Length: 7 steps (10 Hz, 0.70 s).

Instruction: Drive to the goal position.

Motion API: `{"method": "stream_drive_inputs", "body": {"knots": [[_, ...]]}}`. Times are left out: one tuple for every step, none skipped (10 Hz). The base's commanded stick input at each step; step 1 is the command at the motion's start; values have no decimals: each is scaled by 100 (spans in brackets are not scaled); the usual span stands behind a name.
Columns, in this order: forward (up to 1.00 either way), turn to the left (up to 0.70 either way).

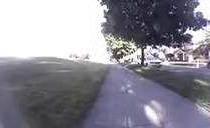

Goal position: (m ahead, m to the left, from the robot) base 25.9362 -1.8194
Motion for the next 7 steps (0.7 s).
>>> {"method": "stream_drive_inputs", "body": {"knots": [[100,0],[100,0],[100,0],[100,0],[100,0],[100,0],[100,0]]}}
